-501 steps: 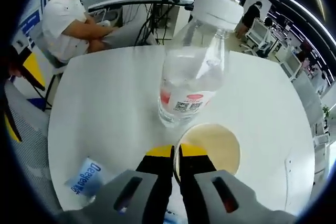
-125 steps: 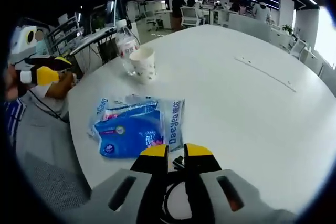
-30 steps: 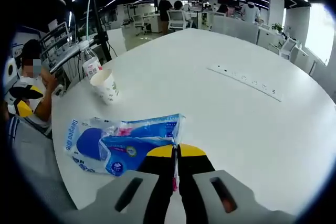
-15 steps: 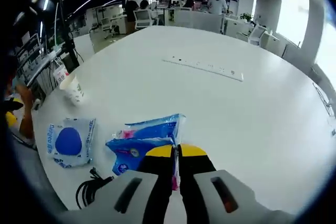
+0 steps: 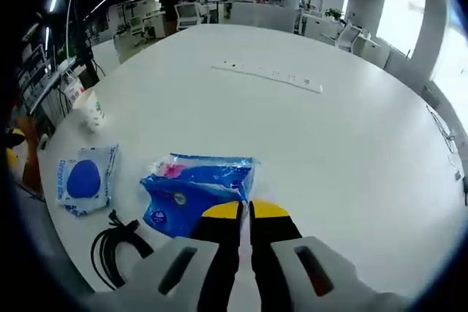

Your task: Arrange the tabletop items into an orderly group along one side of the table until the central work area is clear of visible clutter.

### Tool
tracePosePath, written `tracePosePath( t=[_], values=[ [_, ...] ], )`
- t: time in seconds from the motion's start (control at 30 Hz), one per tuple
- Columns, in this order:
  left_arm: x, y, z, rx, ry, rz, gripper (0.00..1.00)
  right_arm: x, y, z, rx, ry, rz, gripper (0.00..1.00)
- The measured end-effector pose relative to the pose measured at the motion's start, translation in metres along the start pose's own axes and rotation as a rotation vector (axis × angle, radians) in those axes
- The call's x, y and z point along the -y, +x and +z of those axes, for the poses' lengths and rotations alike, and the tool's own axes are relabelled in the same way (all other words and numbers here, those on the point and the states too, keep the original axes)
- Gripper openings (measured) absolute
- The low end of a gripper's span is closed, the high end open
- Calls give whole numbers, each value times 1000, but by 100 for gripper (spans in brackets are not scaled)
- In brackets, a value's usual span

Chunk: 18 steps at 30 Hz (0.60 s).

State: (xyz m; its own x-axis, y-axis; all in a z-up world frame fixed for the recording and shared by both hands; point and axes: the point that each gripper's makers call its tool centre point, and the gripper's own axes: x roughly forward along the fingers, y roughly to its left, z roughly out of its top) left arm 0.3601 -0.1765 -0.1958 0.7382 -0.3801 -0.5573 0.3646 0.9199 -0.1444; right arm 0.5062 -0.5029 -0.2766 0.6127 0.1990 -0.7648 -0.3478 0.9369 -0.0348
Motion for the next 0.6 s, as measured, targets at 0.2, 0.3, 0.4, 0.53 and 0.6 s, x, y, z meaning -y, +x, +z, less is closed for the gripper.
tracePosePath(
  t=[0.2,0.3,0.4,0.53,0.6],
  values=[
    [-1,-1,-2,-3,-2,1,35,-3,1,-7,-25,-32,3,5],
    [0,-2,-6,-9,-5,1,35,-5,1,-8,-23,-40,12,5],
    [0,-1,-8,-13,-7,0,35,-6,-1,-10,-25,-48,11,5],
    [1,-1,-9,-16,-10,-1,35,-8,-2,-13,-26,-52,12,5],
    [1,-1,-10,-16,-13,-2,35,-9,-3,-14,-27,-56,14,5]
  ],
)
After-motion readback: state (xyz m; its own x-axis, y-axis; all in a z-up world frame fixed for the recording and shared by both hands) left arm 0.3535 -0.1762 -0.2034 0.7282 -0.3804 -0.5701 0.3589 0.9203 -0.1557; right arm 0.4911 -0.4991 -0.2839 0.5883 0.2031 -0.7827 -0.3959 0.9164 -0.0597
